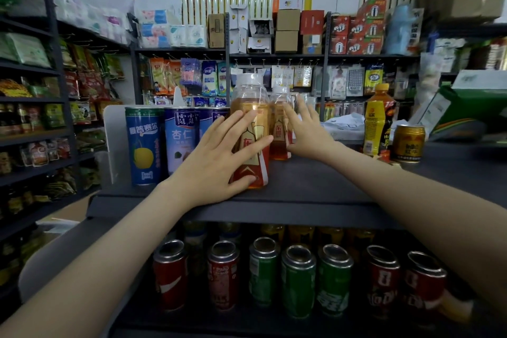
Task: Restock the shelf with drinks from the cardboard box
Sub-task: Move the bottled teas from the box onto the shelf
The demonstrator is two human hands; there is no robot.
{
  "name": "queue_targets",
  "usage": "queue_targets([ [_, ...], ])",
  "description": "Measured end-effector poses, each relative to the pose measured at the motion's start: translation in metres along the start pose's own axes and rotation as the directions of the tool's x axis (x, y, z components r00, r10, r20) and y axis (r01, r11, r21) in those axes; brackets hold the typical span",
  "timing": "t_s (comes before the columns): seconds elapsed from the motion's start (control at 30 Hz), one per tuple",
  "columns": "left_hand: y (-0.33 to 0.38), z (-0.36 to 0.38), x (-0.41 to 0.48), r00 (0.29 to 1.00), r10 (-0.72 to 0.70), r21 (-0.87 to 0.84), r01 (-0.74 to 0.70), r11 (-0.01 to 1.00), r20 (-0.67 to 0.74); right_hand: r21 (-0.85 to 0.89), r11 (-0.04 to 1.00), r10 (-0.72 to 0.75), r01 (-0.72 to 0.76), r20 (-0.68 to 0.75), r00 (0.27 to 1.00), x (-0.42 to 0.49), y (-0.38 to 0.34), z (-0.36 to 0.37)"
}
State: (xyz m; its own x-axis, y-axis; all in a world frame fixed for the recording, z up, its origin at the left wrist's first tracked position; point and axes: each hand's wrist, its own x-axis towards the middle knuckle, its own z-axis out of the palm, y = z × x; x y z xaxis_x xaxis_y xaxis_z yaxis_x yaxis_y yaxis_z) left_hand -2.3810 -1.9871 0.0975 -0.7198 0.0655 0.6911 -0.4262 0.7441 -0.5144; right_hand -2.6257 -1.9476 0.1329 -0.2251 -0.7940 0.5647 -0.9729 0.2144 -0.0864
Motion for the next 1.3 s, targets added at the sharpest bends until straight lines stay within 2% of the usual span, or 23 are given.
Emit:
queue_targets([
  [0.1,0.017,-0.015,-0.015,0.992,-0.123,-0.029,0.124,0.992,0.028,0.109,0.994,0.011,-0.005,-0.055,0.998,-0.046,-0.009,-0.019],
  [0.17,0.029,-0.029,-0.026,0.976,-0.212,-0.068,0.215,0.974,0.042,0.167,0.985,-0.008,0.032,-0.142,0.990,-0.079,-0.022,-0.035],
  [0.27,0.055,-0.054,-0.045,0.941,-0.335,-0.115,0.337,0.934,0.035,0.240,0.952,-0.121,0.191,-0.279,0.953,-0.135,-0.054,-0.055],
  [0.33,0.079,-0.072,-0.062,0.902,-0.430,-0.187,0.428,0.884,0.033,0.303,0.903,-0.211,0.306,-0.307,0.928,-0.175,-0.079,-0.058],
  [0.43,0.121,-0.095,-0.107,0.817,-0.565,-0.287,0.572,0.768,0.117,0.431,0.800,-0.352,0.417,-0.225,0.908,-0.241,-0.118,-0.043],
  [0.53,0.164,-0.116,-0.179,0.710,-0.628,-0.281,0.704,0.653,0.319,0.592,0.699,-0.469,0.401,-0.043,0.882,-0.303,-0.157,-0.009],
  [0.6,0.189,-0.136,-0.244,0.580,-0.642,-0.158,0.791,0.591,0.502,0.654,0.664,-0.554,0.362,0.104,0.826,-0.339,-0.184,0.021],
  [0.67,0.207,-0.163,-0.317,0.392,-0.655,0.013,0.853,0.522,0.646,0.675,0.653,-0.637,0.344,0.243,0.732,-0.369,-0.215,0.049],
  [0.7,0.215,-0.179,-0.351,0.276,-0.671,0.098,0.881,0.463,0.689,0.677,0.651,-0.673,0.344,0.305,0.674,-0.382,-0.232,0.062],
  [0.8,0.234,-0.227,-0.448,-0.133,-0.661,0.363,0.905,0.224,0.739,0.701,0.627,-0.753,0.340,0.433,0.497,-0.419,-0.288,0.101],
  [0.83,0.239,-0.241,-0.477,-0.245,-0.640,0.436,0.886,0.157,0.728,0.718,0.612,-0.774,0.332,0.456,0.440,-0.432,-0.308,0.115],
  [0.9,0.249,-0.261,-0.535,-0.407,-0.619,0.547,0.836,0.044,0.672,0.743,0.590,-0.801,0.317,0.489,0.345,-0.456,-0.350,0.146],
  [0.97,0.255,-0.274,-0.586,-0.526,-0.599,0.625,0.778,-0.053,0.604,0.755,0.583,-0.811,0.299,0.525,0.257,-0.479,-0.394,0.182],
  [1.03,0.261,-0.280,-0.631,-0.612,-0.550,0.666,0.735,-0.130,0.568,0.753,0.594,-0.804,0.285,0.572,0.162,-0.503,-0.436,0.221],
  [1.17,0.271,-0.280,-0.725,-0.700,-0.429,0.702,0.688,-0.186,0.571,0.724,0.632,-0.753,0.276,0.658,-0.002,-0.544,-0.515,0.308],
  [1.3,0.276,-0.270,-0.821,-0.745,-0.335,0.726,0.656,-0.209,0.577,0.625,0.720,-0.625,0.301,0.773,-0.108,-0.582,-0.561,0.398],
])
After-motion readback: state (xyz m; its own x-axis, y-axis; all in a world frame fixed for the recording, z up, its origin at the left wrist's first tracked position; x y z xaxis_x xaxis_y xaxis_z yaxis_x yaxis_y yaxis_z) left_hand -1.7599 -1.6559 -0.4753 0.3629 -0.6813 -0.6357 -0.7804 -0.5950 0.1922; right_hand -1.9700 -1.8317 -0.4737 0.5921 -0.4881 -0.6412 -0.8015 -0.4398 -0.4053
